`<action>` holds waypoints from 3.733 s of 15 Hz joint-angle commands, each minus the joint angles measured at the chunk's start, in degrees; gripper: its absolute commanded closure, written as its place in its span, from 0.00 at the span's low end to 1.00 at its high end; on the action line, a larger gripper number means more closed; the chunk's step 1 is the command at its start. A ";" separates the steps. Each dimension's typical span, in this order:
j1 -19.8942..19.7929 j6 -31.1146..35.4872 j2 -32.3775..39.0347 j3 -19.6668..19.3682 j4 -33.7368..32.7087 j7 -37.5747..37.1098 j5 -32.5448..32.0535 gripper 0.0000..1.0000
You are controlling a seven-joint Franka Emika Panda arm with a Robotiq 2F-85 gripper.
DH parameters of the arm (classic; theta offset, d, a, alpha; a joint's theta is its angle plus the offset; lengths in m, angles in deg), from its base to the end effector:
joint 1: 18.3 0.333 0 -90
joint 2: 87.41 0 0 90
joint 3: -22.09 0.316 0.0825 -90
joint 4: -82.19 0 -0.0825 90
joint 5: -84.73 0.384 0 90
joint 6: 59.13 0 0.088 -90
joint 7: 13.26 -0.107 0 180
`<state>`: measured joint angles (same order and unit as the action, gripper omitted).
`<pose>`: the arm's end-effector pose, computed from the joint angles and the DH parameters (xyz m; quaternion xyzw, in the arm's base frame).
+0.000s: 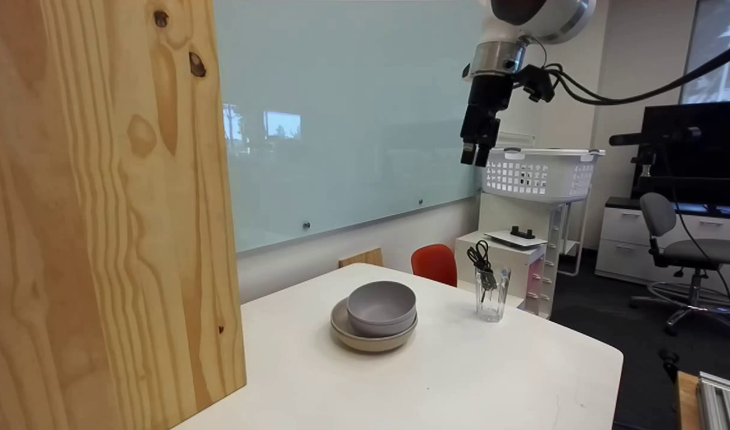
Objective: Remove the black cable from the glass cup and put it on the table
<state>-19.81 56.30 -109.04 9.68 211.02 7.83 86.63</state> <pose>0.4406 -0.1160 0.5250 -0.9943 -0.0609 -0.0806 0.0327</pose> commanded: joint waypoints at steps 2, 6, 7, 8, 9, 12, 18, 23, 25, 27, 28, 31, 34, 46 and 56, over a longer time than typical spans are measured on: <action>-3.81 11.80 3.33 1.03 0.44 -9.77 -0.37 0.00; -7.61 19.82 6.64 0.72 0.69 -18.18 -1.93 0.00; -8.57 21.67 7.77 0.52 0.61 -20.15 -2.09 0.00; -9.80 23.37 8.54 0.42 0.83 -22.29 -2.86 0.00; -10.96 24.93 9.18 0.42 1.09 -24.68 -3.75 0.00; -14.31 29.93 10.40 0.77 2.58 -33.11 -7.47 0.00; -19.49 33.44 12.62 3.13 7.02 -56.92 -20.76 0.00; -18.67 37.02 17.77 1.58 8.23 -63.00 -20.92 0.00; -18.33 40.01 20.54 0.21 7.85 -61.33 -19.36 0.00; -18.35 44.23 23.26 -1.35 7.53 -59.73 -18.94 0.00; -18.38 47.10 24.85 -2.16 7.28 -60.32 -19.53 0.00; -19.18 52.62 27.74 -2.94 6.94 -61.22 -19.26 0.00; -19.81 55.39 27.73 -1.47 8.08 -56.88 -14.32 0.00; -22.14 51.32 28.63 8.32 6.50 -24.45 19.79 0.00; -23.29 54.16 33.28 5.73 6.28 -27.74 14.81 0.00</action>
<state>-43.62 109.53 -78.26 16.54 218.13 -18.86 103.87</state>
